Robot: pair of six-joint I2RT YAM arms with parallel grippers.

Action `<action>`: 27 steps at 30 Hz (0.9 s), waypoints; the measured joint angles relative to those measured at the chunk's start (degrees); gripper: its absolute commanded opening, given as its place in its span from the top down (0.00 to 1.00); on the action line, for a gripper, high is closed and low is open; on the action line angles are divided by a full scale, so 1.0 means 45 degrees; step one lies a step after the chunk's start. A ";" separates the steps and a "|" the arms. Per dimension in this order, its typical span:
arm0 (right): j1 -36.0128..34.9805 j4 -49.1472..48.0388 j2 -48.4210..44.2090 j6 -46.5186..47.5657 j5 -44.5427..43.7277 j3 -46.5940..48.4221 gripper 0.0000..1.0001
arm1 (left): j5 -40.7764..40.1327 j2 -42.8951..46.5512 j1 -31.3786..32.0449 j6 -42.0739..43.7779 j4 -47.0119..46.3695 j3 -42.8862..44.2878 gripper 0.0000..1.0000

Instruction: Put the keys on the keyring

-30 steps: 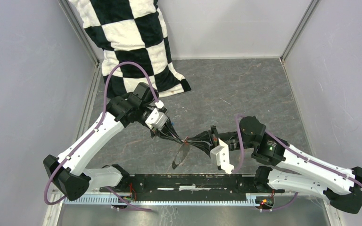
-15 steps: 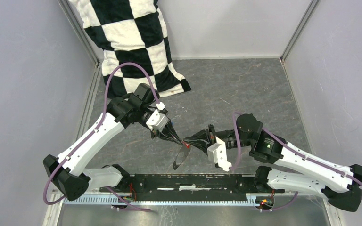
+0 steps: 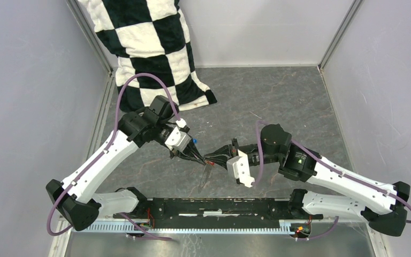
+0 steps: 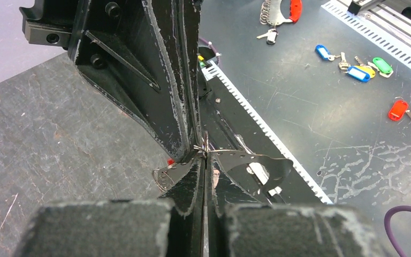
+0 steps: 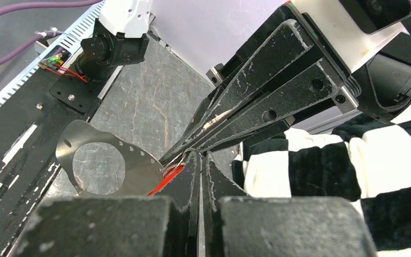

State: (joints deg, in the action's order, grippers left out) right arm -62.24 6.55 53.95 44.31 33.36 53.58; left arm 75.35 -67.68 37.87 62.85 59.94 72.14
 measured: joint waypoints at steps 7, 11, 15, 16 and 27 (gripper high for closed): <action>-0.0019 0.0253 0.0214 -0.0447 -0.0345 0.0238 0.77 | -0.0272 0.0121 0.0010 0.0000 -0.0010 -0.0034 0.98; -0.0029 0.0345 0.0316 -0.0782 -0.0753 0.0418 0.67 | -0.0345 0.0136 0.0058 -0.0170 -0.0170 -0.0068 0.98; -0.0029 0.0826 0.0481 -0.1234 -0.1132 0.0947 0.66 | -0.0340 0.0321 0.0058 -0.1132 -0.0967 -0.0238 0.98; -0.0029 0.0971 0.0500 -0.1336 -0.1224 0.1059 0.67 | -0.0330 0.0442 0.0058 -0.1530 -0.1389 -0.0379 0.98; 0.0019 0.2453 0.0865 -0.1899 -0.2259 0.2443 0.58 | -0.0321 0.1710 0.0019 -0.9403 -0.8301 -0.2696 0.98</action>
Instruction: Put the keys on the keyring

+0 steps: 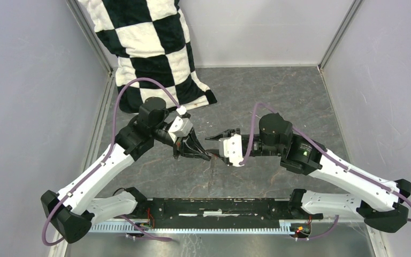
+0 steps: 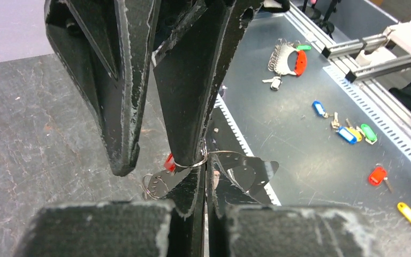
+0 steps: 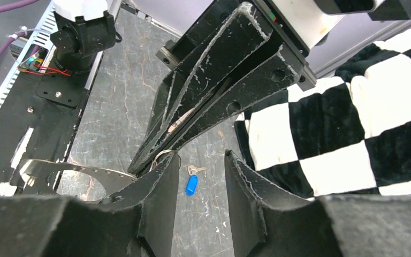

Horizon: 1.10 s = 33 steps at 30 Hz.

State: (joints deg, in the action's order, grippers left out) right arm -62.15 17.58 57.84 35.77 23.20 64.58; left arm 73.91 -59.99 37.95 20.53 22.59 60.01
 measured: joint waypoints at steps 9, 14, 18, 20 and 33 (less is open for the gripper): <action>0.0413 0.0719 0.0831 -0.0374 -0.0189 0.1243 0.56 | -0.1399 0.0971 -0.0194 -0.4653 -0.4201 -0.1404 0.98; 0.0845 0.0631 0.1059 -0.0617 0.0160 0.1554 0.53 | -0.2025 0.1258 -0.0214 -0.5255 -0.5221 -0.1705 0.98; 0.1345 0.0743 0.1472 -0.0899 0.0733 0.2239 0.52 | -0.2487 0.1418 -0.0282 -0.5323 -0.6013 -0.1758 0.98; 0.1603 0.0826 0.1642 -0.1064 0.1098 0.2599 0.52 | -0.2681 0.1472 -0.0282 -0.5323 -0.6523 -0.1758 0.98; 0.2040 0.1239 0.2521 -0.1690 0.2327 0.4221 0.52 | -0.3555 0.2089 -0.0287 -0.6047 -0.9146 -0.2322 0.98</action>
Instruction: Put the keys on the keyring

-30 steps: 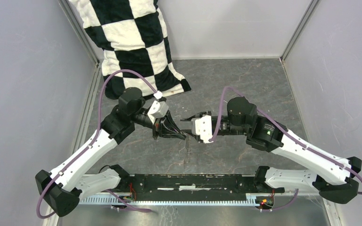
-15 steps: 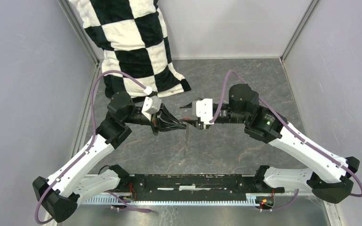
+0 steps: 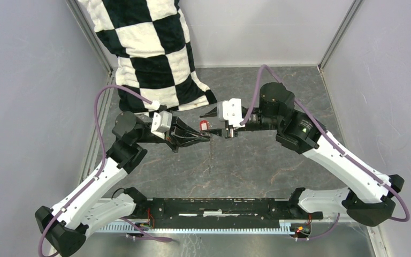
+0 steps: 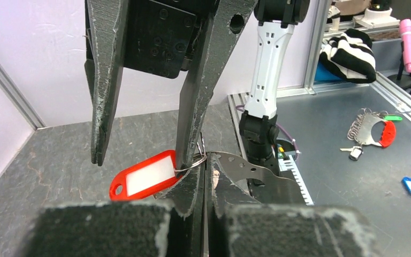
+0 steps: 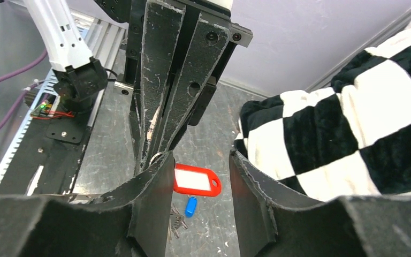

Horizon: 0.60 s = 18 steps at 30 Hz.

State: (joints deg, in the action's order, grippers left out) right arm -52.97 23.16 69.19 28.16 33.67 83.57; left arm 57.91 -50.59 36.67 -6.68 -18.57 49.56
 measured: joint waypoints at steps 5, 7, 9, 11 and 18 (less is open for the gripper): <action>0.0131 0.0729 0.0782 -0.0243 0.0525 0.1156 0.51 | -0.0350 0.0321 -0.0029 -0.0398 -0.0675 -0.0350 0.98; 0.0180 0.1093 0.1030 -0.0257 0.0685 0.1637 0.50 | -0.0442 0.0403 -0.0049 -0.0403 -0.0996 -0.0418 0.98; 0.0219 0.1389 0.1190 -0.0257 0.0899 0.2011 0.48 | -0.0442 0.0447 -0.0044 -0.0403 -0.1307 -0.0481 0.98; 0.0233 0.1666 0.1302 -0.0253 0.1044 0.2307 0.47 | -0.0427 0.0486 -0.0044 -0.0403 -0.1515 -0.0554 0.98; 0.0311 0.2793 0.1880 -0.0481 0.1525 0.3308 0.46 | -0.0189 0.0704 -0.0039 -0.0355 -0.1734 -0.0758 0.98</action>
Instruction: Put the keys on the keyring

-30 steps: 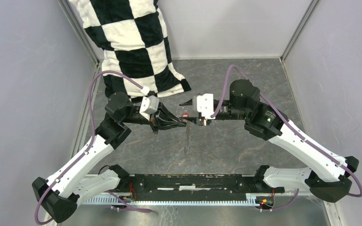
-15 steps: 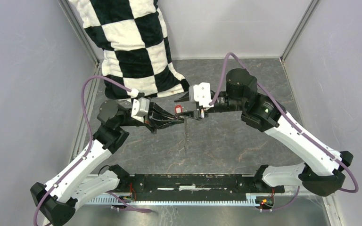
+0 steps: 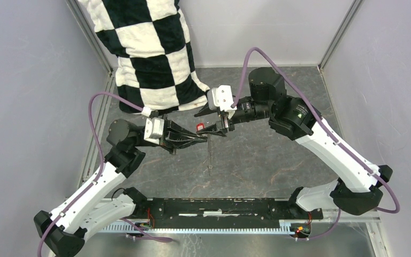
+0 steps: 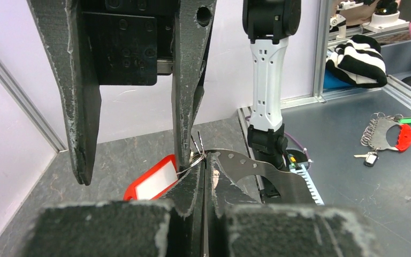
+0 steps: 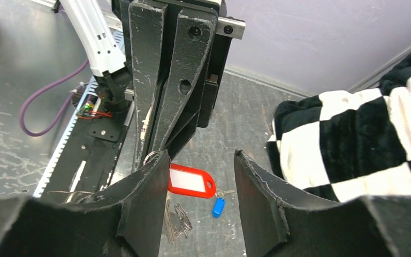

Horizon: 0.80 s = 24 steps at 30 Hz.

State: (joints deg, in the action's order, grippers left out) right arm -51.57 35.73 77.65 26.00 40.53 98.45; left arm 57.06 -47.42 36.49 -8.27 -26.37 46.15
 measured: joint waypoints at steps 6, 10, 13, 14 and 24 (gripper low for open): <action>0.0068 0.0117 0.0092 -0.0515 0.0413 0.0000 0.47 | 0.0136 0.0403 0.0087 0.0257 0.0136 -0.0223 0.98; 0.0209 -0.0257 0.0019 -0.1069 0.0865 -0.0355 0.48 | 0.0136 0.0583 0.0126 0.0427 0.0194 -0.0340 0.98; 0.0384 -0.0908 -0.0155 -0.1554 0.1258 -0.0913 0.48 | 0.0146 0.0656 0.0146 0.0461 0.0403 -0.0345 0.98; 0.0447 -0.1122 -0.0209 -0.1749 0.1379 -0.1083 0.49 | 0.0146 0.0661 0.0146 0.0461 0.0437 -0.0345 0.98; 0.1001 -0.3094 -0.0515 -0.3662 0.2487 -0.2259 0.49 | 0.0121 0.0792 0.0146 0.0767 0.0529 -0.0345 0.98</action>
State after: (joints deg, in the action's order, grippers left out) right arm -47.07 21.80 75.33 9.52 51.72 88.29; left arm 57.60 -43.86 37.15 -4.82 -23.99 44.60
